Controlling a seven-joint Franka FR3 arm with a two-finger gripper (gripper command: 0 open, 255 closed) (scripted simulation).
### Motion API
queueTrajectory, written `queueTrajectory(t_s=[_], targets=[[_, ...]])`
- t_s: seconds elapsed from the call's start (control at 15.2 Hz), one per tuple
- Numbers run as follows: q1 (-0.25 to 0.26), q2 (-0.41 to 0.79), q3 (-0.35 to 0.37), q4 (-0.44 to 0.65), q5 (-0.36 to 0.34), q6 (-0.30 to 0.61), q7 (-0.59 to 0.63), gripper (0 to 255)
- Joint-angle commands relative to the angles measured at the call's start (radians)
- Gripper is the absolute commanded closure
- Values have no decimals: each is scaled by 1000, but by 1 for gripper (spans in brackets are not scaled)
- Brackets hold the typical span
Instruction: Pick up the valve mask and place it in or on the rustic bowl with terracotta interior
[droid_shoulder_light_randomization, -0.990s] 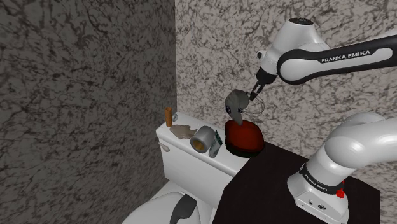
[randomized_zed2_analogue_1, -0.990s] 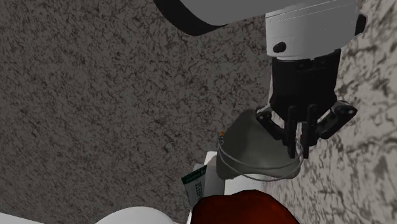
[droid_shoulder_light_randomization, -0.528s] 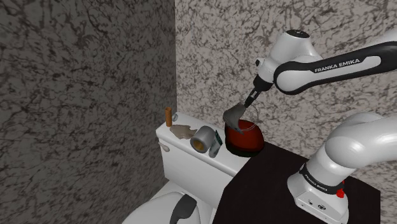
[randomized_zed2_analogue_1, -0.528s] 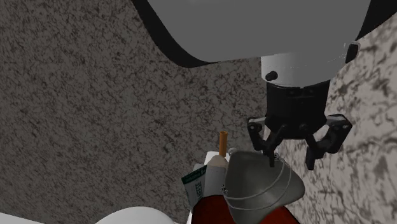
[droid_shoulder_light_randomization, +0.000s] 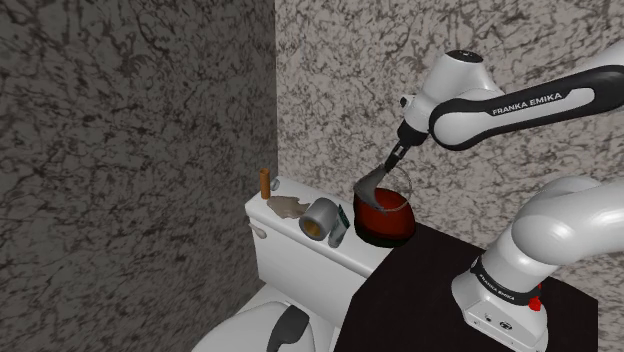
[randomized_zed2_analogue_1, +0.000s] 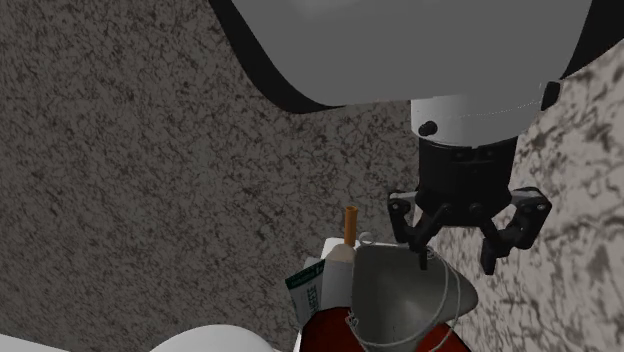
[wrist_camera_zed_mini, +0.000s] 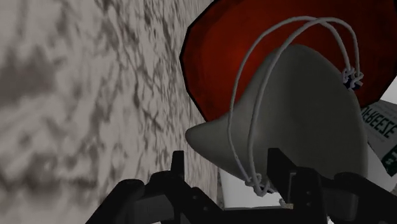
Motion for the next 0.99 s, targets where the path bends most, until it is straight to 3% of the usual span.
queueTrajectory(t_s=[0.0,0.13,0.2,0.46,0.92], targets=[[-29,20,-11,15,2,-207,13,0],[-32,-22,-26,16,0,-250,-5,0],[-40,31,-24,-18,-7,-161,0,0],[-27,-69,-26,58,0,-338,-3,0],[-108,-74,55,58,69,-338,-58,0]])
